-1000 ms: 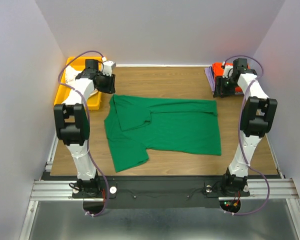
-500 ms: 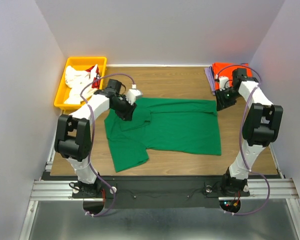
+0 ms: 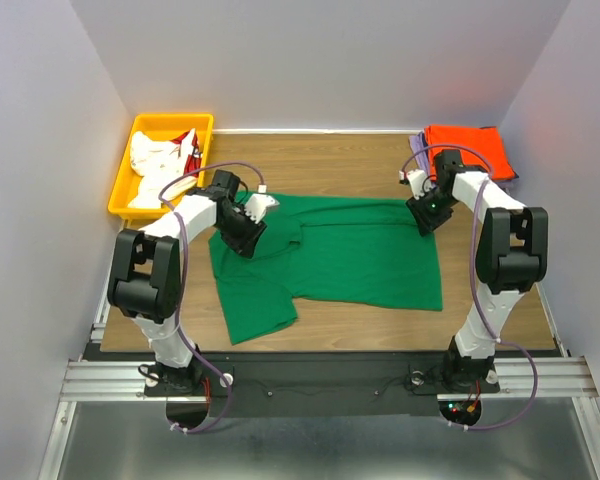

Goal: Fold and stack the t-shirts
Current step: Fold the tshirt

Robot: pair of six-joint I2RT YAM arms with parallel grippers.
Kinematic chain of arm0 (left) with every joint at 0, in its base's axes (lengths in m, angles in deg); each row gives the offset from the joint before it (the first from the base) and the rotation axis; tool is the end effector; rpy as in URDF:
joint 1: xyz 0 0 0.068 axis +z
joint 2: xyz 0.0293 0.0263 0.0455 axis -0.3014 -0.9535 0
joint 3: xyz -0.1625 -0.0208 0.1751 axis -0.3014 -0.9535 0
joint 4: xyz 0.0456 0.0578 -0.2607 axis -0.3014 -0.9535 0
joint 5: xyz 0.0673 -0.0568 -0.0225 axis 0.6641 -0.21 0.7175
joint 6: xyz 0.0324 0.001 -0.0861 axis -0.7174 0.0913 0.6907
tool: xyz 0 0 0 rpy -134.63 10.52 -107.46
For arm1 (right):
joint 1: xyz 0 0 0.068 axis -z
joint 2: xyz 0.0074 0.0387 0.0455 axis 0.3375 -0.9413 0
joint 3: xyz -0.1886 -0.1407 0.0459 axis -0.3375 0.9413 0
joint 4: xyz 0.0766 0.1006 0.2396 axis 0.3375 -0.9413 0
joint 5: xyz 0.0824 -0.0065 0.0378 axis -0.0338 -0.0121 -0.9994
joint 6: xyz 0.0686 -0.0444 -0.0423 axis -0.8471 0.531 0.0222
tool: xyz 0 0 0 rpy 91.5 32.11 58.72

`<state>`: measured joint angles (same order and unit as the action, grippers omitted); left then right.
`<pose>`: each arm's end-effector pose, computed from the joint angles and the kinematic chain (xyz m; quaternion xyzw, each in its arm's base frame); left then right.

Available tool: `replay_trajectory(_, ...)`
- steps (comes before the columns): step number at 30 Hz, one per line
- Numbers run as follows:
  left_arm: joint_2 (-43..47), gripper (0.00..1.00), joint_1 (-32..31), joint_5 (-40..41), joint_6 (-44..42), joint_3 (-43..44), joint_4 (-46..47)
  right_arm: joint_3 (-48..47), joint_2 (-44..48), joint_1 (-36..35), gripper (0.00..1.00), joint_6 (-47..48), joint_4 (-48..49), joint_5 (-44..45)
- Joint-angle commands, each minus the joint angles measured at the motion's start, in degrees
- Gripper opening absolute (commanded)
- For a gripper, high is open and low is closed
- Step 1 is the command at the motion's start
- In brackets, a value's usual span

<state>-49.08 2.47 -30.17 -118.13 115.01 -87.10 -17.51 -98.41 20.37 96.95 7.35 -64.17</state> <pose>0.3454 -0.1260 0.1215 0.4479 0.8475 -0.1522 0.2406 0.3903 0.0133 0.1127 -0.3242 0.9316 0.0605 0.1526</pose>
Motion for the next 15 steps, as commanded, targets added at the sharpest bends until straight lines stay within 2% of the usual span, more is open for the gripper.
replay_trajectory(1,3.90,0.48,4.85,-6.16,8.05,-1.56,-2.06,0.01,3.78,-0.56,0.40,1.92,4.43,3.50)
replay_trajectory(6,5.75,0.54,10.49,-13.03,16.34,-4.73,-0.30,0.02,3.95,-0.56,0.44,2.10,6.46,6.40)
replay_trajectory(13,7.25,0.50,11.90,-11.45,24.78,-7.72,4.27,-0.86,4.92,-0.47,0.49,3.06,7.34,7.81)
replay_trajectory(15,5.76,0.48,12.60,-14.33,26.01,-7.72,4.62,-1.13,3.96,-0.47,0.49,3.15,7.78,7.90)
